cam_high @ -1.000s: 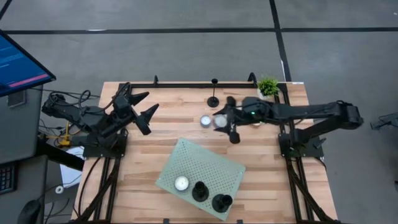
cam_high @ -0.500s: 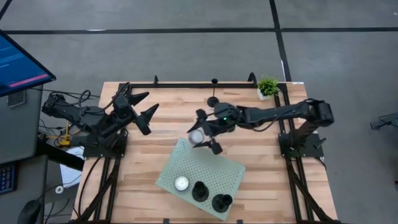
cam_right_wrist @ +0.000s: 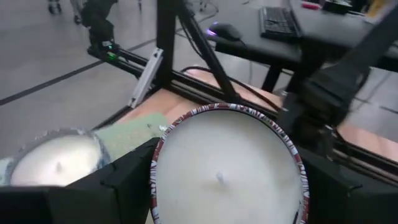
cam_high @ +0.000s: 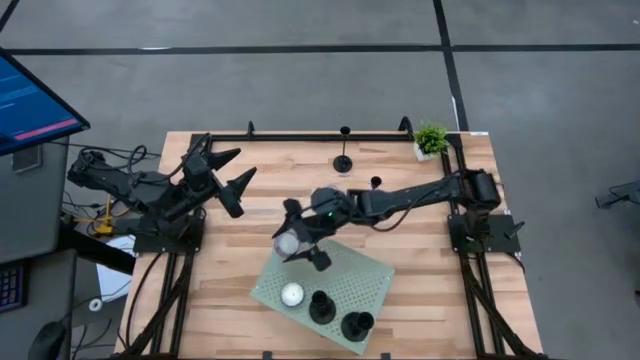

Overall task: Pick & Place candle stick holders
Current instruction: Put the red patterned scented candle on the shelf

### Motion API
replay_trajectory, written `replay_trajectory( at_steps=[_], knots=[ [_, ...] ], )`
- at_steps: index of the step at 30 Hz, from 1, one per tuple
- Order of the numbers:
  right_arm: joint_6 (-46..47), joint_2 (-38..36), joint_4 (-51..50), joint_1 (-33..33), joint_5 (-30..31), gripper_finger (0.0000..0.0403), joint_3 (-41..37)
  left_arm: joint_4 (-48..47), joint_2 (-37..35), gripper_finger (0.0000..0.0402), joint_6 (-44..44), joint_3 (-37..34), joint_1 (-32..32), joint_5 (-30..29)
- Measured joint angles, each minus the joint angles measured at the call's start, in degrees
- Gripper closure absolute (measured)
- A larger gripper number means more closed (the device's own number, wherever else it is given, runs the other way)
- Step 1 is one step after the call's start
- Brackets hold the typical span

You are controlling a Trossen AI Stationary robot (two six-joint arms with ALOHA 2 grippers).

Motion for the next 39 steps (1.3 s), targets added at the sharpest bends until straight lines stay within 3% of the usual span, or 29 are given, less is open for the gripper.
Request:
replay_trajectory(
  at_steps=[8, 33, 39],
  knots=[
    [1.4, 3.2, -1.2, 2.1, 0.0, 0.0116, 2.6, 0.0, 0.0, 0.0094, 0.0, 0.0, 0.0, 0.0],
    [-2.6, 4.0, -8.6, -0.4, -1.3, 0.0116, 2.7, 0.0, 0.0, 0.0094, 0.0, 0.0, 0.0, 0.0],
    [-2.6, 4.0, -9.5, -0.7, -1.1, 0.0087, 2.7, 0.0, 0.0, 0.0094, 0.0, 0.0, 0.0, 0.0]
  ],
)
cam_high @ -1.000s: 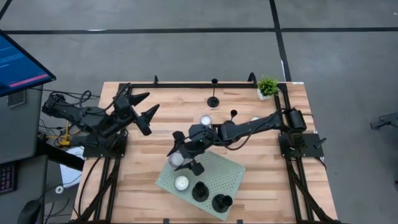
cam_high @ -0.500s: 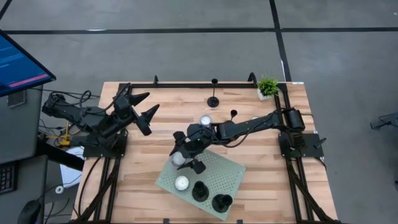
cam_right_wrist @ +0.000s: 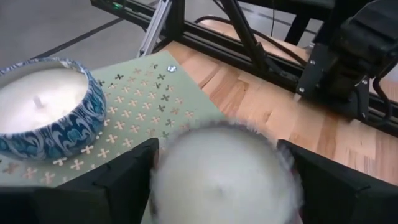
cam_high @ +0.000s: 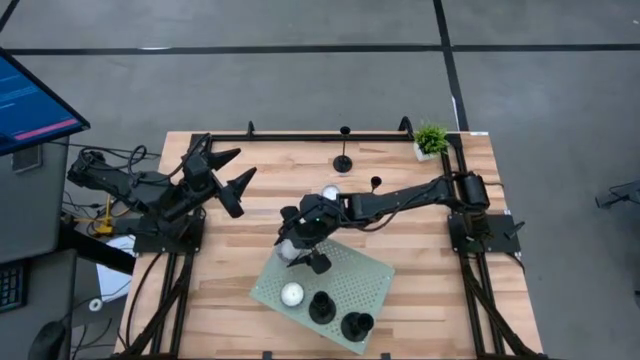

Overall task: Pick & Place candle stick holders
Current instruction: Put the red patterned scented candle on the shelf

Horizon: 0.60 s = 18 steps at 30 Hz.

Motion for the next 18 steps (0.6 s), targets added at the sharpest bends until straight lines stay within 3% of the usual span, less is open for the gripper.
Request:
replay_trajectory(
  at_steps=[10, 18],
  knots=[
    [0.0, -0.6, -0.7, -0.5, 0.1, 0.0065, 0.0, 0.0, 0.0, 0.0094, 0.0, 0.0, 0.0, 0.0],
    [0.4, -9.9, -8.2, -4.0, 0.0, 0.0057, 0.9, -0.1, 0.0, 0.0094, 0.0, 0.0, 0.0, 0.4]
  ],
)
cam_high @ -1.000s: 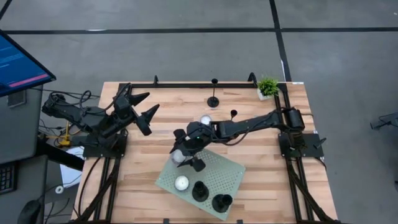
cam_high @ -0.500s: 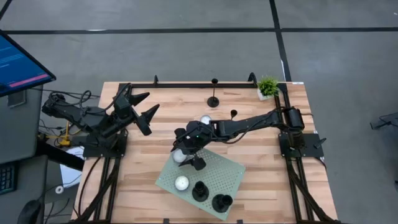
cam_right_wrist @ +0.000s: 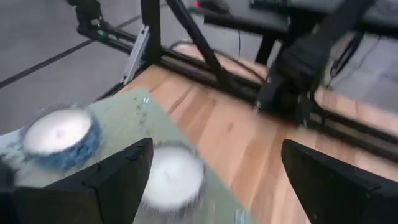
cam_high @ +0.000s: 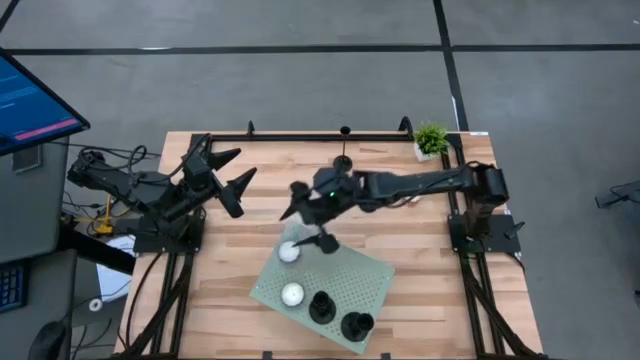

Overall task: Pick & Place candle stick holders
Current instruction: Put the red patterned scented candle on the shelf

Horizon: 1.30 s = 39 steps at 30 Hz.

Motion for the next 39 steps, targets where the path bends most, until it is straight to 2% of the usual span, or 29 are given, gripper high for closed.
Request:
replay_trajectory(
  at_steps=[4, 7, 10, 16, 17, 19, 22, 27, 29, 31, 35, 39],
  knots=[
    [1.0, -8.5, -11.8, -2.5, -0.1, 0.0065, -0.2, -0.2, 0.4, 0.0103, 1.8, 0.0, 0.0, 6.9],
    [1.2, -16.9, -20.5, -4.2, 1.8, 0.0085, 0.0, -1.1, 1.6, 0.0136, 3.8, 0.0, 0.0, 8.6],
    [2.4, -24.5, -26.7, -5.1, 6.9, 0.0116, 0.0, -3.7, 3.1, 0.02, 4.3, 0.0, 0.0, 9.0],
    [9.2, -38.5, -32.7, -5.5, 17.4, 0.0196, 0.0, -6.1, 6.3, 0.0367, 4.0, 0.0, 2.7, 17.3],
    [10.2, -40.3, -33.4, -5.2, 19.8, 0.0212, 0.0, -6.3, 6.7, 0.0383, 3.7, 0.0, 3.6, 18.8],
    [11.7, -43.0, -34.5, -4.3, 23.7, 0.0247, 0.0, -6.3, 7.8, 0.0393, 2.0, 0.0, 6.3, 23.0],
    [13.3, -46.1, -35.9, -2.6, 27.0, 0.0299, 0.0, -7.6, 10.4, 0.0398, -1.7, 0.0, 12.2, 35.3],
    [15.2, -48.5, -37.8, -0.2, 28.8, 0.0367, -0.1, -10.4, 16.6, 0.0399, -8.8, 0.0, 24.7, 66.1],
    [15.7, -48.7, -38.7, 0.5, 28.8, 0.0388, -0.1, -10.4, 18.8, 0.04, -9.7, 0.0, 28.5, 75.4],
    [16.1, -48.7, -39.5, 1.1, 28.6, 0.0399, -0.1, -10.4, 20.4, 0.04, -9.1, 0.0, 31.5, 80.6],
    [17.1, -48.4, -41.1, 2.0, 28.6, 0.0391, -0.1, -10.4, 23.0, 0.04, -7.1, 0.0, 36.1, 89.7],
    [17.7, -47.9, -42.2, 2.2, 28.6, 0.0389, -0.2, -10.4, 25.7, 0.04, -6.0, 0.0, 36.5, 94.5]
  ],
)
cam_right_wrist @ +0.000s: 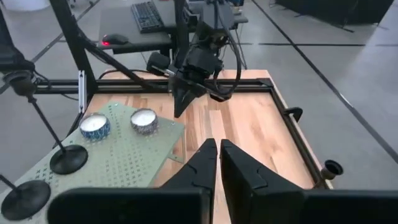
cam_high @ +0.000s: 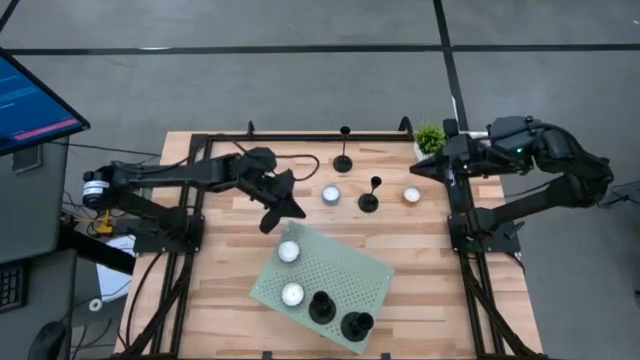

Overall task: Pick & Place candle stick holders
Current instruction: Put the red patterned scented candle on the shelf

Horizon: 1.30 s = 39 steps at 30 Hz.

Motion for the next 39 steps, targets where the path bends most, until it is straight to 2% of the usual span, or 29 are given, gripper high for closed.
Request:
replay_trajectory(
  at_steps=[6, 13, 27, 34, 39],
  knots=[
    [0.1, 0.1, -0.1, 0.0, 0.0, 0.0401, 0.0, 0.2, 2.5, 0.04, 2.9, -1.0, -1.7, -0.8],
    [1.5, 0.1, -0.9, 0.0, 0.0, 0.04, 0.0, 1.1, 1.5, 0.04, 2.9, -5.8, -5.1, -6.6],
    [2.6, 0.1, -0.7, 0.0, 0.0, 0.0402, 0.0, 2.7, 1.0, 0.04, 0.1, -8.3, -11.6, -8.0],
    [3.3, 0.1, -0.7, 0.0, 0.0, 0.0402, 0.1, -1.4, -2.7, 0.04, -2.8, -8.3, -13.4, -8.3],
    [3.5, 0.1, -0.7, 0.0, 0.0, 0.0402, 0.1, -3.7, -8.9, 0.0399, -3.1, -8.3, -14.3, -15.3]
  ],
)
